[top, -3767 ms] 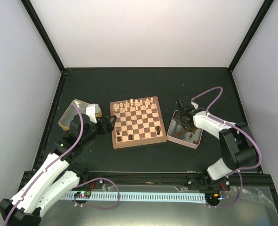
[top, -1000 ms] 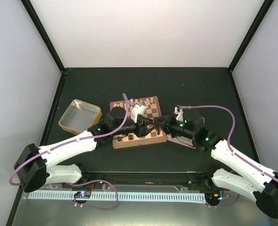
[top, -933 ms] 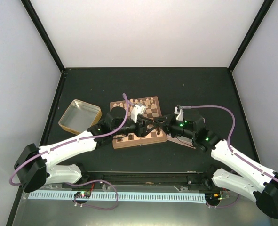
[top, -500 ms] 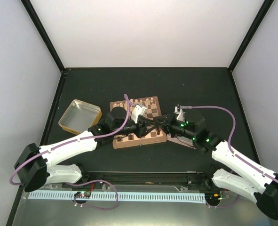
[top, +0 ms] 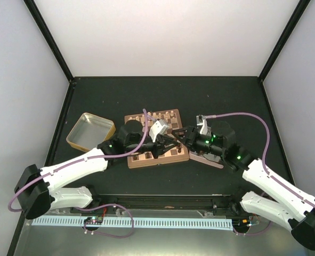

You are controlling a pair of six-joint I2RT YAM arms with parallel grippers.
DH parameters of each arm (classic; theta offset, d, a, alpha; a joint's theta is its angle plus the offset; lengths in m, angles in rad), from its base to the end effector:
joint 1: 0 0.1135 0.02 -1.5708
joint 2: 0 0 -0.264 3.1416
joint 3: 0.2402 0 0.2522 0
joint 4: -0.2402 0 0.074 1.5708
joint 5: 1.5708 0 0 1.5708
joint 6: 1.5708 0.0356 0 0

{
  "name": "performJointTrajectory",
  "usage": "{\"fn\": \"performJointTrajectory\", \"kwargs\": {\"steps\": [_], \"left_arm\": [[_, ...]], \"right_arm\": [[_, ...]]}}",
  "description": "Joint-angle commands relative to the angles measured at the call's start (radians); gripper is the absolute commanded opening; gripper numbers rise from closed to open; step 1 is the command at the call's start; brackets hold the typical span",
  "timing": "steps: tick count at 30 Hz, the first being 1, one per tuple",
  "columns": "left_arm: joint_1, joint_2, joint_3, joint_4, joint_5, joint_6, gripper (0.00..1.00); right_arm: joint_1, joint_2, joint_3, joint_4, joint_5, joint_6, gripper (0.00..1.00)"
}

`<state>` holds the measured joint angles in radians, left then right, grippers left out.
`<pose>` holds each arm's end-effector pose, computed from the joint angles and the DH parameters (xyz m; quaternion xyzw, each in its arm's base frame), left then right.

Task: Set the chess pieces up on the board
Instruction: Place the chess piece on the chessboard.

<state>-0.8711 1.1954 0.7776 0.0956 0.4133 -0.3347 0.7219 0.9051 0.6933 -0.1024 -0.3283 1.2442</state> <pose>0.1646 -0.2177 0.2808 0.3261 0.7339 -0.4615 0.3768 0.1511 0.1484 0.2950 0.1133 0.7959 0.5559 0.2115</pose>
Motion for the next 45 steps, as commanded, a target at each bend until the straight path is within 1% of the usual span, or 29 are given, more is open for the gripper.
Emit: {"fn": "performJointTrajectory", "kwargs": {"steps": [1,5,10,11,13,15,16,18,19,21,23,28,31,37,40,45], "left_arm": [[-0.003,-0.080,0.018,-0.021,0.134,0.150,0.07],[-0.001,-0.116,0.014,-0.031,0.237,0.196,0.06],[0.002,-0.139,0.023,-0.060,0.360,0.238,0.06],[0.003,-0.147,0.026,-0.072,0.383,0.247,0.06],[0.004,-0.159,0.035,-0.094,0.414,0.264,0.06],[0.005,-0.168,0.047,-0.119,0.446,0.281,0.06],[0.006,-0.170,0.057,-0.133,0.459,0.289,0.06],[0.006,-0.175,0.070,-0.150,0.492,0.295,0.06],[0.006,-0.176,0.074,-0.155,0.506,0.296,0.06],[0.005,-0.179,0.079,-0.152,0.530,0.293,0.06],[0.007,-0.183,0.081,-0.152,0.541,0.292,0.05],[0.012,-0.187,0.085,-0.141,0.541,0.286,0.05],[0.014,-0.180,0.086,-0.132,0.536,0.280,0.05],[0.014,-0.160,0.086,-0.130,0.526,0.271,0.05],[0.014,-0.158,0.087,-0.128,0.528,0.268,0.05],[0.014,-0.158,0.088,-0.126,0.529,0.267,0.05]], "right_arm": [[-0.009,-0.041,0.054,-0.050,-0.079,-0.174,0.52],[-0.026,-0.071,0.079,-0.084,-0.160,-0.248,0.50],[-0.052,-0.133,0.099,-0.114,-0.244,-0.292,0.42],[-0.054,-0.142,0.100,-0.109,-0.267,-0.294,0.39],[-0.056,-0.150,0.103,-0.094,-0.343,-0.296,0.36],[-0.055,-0.150,0.113,-0.098,-0.402,-0.309,0.37],[-0.055,-0.150,0.120,-0.115,-0.416,-0.323,0.40],[-0.055,-0.150,0.149,-0.189,-0.399,-0.380,0.47],[-0.055,-0.150,0.162,-0.226,-0.385,-0.402,0.48],[-0.055,-0.150,0.172,-0.248,-0.391,-0.418,0.49],[-0.056,-0.143,0.176,-0.255,-0.408,-0.431,0.49],[-0.055,-0.127,0.178,-0.276,-0.481,-0.481,0.46],[-0.055,-0.132,0.168,-0.263,-0.521,-0.502,0.45],[-0.055,-0.127,0.147,-0.225,-0.585,-0.500,0.33],[-0.055,-0.124,0.144,-0.221,-0.593,-0.503,0.32],[-0.055,-0.110,0.144,-0.212,-0.600,-0.502,0.25]]}}
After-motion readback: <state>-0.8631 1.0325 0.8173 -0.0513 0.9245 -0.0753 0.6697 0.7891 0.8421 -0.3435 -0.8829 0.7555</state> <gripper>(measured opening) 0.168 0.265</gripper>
